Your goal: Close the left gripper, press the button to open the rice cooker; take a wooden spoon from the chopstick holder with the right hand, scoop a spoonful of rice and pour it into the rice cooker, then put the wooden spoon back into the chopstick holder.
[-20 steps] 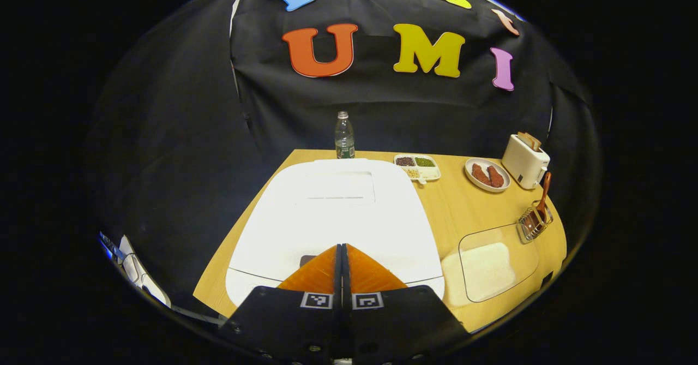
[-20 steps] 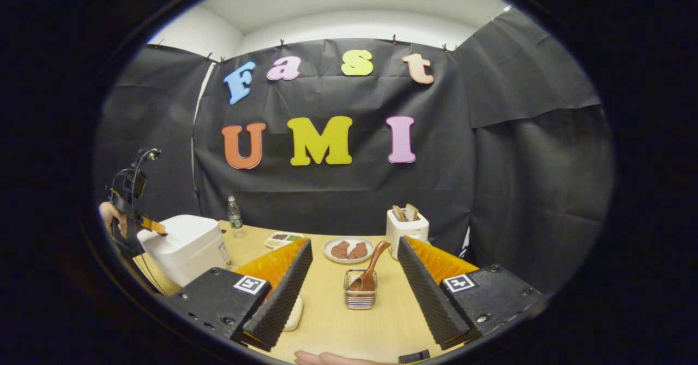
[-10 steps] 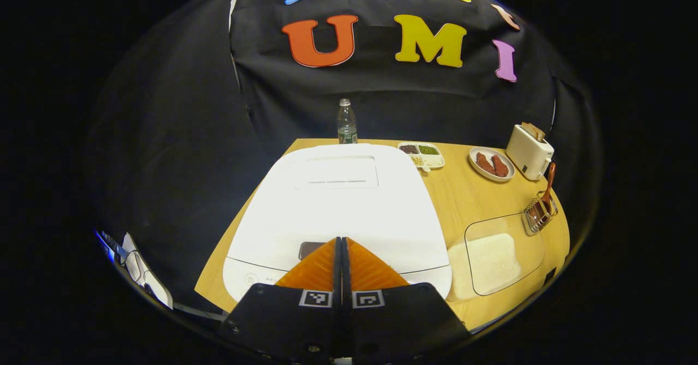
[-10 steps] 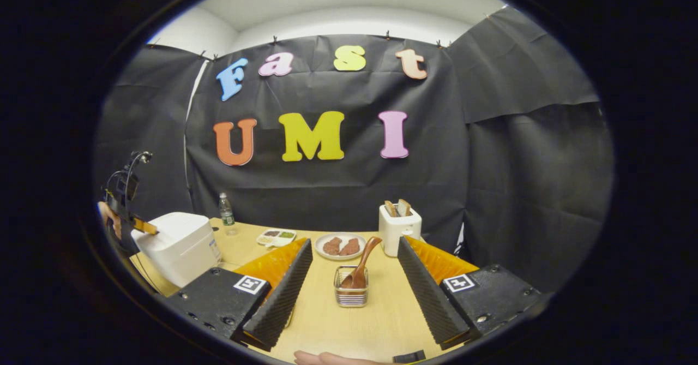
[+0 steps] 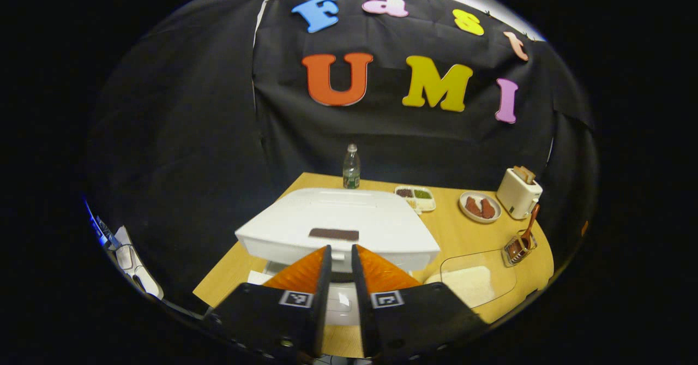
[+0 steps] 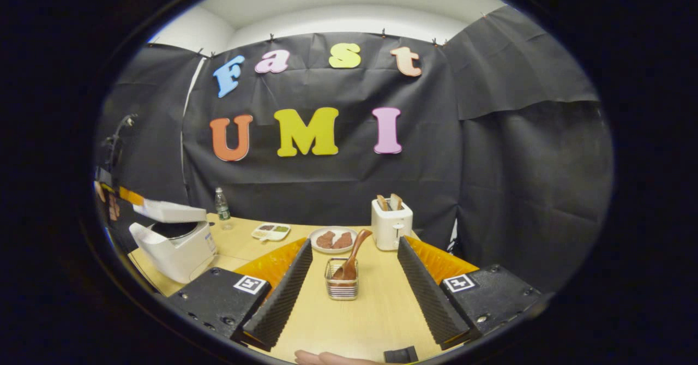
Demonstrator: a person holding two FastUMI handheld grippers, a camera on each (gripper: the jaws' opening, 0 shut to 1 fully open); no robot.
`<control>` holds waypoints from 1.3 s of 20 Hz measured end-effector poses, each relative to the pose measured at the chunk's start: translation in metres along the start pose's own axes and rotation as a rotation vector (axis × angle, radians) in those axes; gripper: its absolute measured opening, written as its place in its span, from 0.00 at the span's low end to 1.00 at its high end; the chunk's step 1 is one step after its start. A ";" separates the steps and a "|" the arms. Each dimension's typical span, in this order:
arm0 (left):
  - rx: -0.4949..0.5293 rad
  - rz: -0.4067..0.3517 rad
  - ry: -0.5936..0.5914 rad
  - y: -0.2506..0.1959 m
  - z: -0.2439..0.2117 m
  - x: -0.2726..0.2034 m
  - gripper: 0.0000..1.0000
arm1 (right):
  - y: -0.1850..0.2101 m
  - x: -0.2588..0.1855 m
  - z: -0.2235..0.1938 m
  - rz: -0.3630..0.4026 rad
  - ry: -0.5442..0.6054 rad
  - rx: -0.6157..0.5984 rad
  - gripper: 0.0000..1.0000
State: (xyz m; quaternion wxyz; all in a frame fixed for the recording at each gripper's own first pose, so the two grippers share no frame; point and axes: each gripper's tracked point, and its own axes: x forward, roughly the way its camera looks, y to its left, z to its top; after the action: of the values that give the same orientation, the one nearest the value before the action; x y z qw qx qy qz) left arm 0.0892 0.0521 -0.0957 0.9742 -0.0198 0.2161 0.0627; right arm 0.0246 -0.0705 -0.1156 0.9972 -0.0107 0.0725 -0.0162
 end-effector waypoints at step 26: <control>-0.022 -0.162 -0.410 -0.050 -0.022 -0.087 0.94 | -0.002 0.228 -0.114 0.030 0.239 0.137 1.00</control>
State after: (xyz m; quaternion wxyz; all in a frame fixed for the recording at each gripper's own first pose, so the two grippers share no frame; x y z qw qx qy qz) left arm 0.0084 -0.0090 -0.0779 0.9993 -0.0348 0.0107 -0.0105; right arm 0.2339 -0.0826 -0.2609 0.9799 0.0605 0.1897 -0.0074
